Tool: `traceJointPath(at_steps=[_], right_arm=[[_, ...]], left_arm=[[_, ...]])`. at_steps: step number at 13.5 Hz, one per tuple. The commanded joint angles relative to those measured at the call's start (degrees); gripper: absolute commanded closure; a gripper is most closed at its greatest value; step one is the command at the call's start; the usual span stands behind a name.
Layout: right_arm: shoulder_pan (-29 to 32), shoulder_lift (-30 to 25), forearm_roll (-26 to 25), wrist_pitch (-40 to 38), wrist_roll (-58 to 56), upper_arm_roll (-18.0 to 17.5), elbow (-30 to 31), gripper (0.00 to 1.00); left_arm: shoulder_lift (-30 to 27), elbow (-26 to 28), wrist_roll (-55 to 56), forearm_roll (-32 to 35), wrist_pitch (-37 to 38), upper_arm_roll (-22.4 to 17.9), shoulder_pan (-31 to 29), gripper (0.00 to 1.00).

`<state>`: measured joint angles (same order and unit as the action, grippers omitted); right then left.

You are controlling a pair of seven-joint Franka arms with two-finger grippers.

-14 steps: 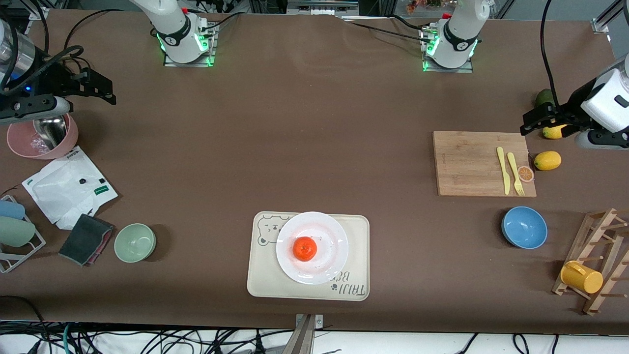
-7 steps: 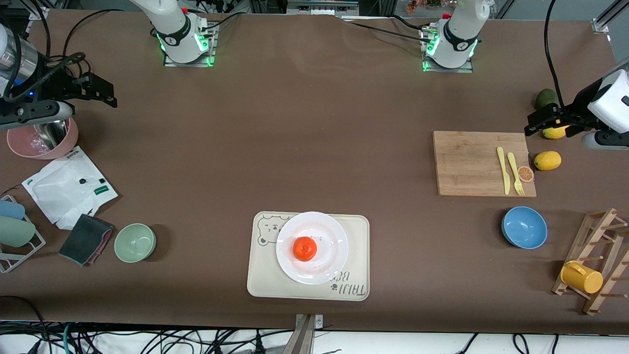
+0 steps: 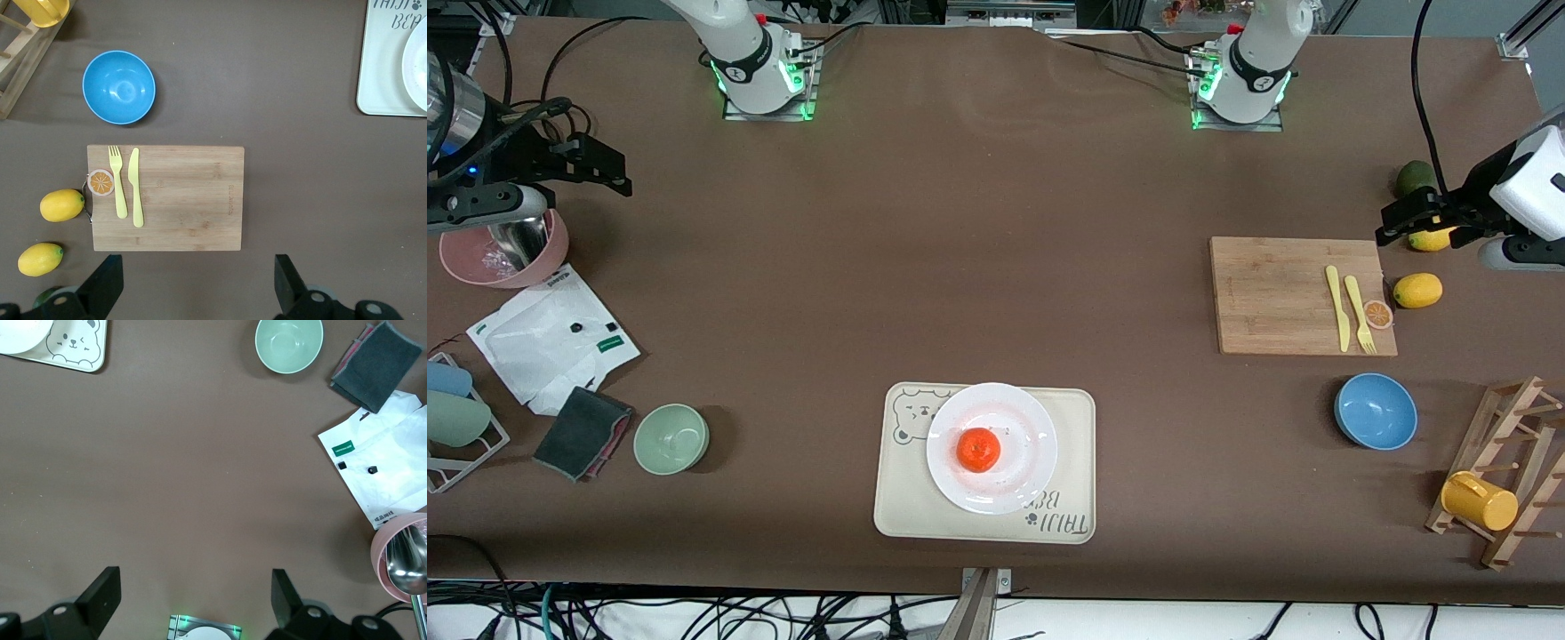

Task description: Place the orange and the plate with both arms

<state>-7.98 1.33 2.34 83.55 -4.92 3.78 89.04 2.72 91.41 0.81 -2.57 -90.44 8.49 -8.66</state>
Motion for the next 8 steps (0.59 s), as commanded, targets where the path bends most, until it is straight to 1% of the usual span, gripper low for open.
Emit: traceJointPath(at_steps=[1,8], right_arm=[[0.4,0.9,-0.1,-0.7,0.2,-0.4,-2.0,0.0],[0.6,1.5,-0.9,-0.1,0.0,-0.3,-3.0,0.0]], left_arm=[[0.6,-1.6,-0.4,0.7,1.1,0.5,-0.3,0.0],[0.6,-1.7,-0.4,0.7,1.1,0.6,-0.3,0.0]])
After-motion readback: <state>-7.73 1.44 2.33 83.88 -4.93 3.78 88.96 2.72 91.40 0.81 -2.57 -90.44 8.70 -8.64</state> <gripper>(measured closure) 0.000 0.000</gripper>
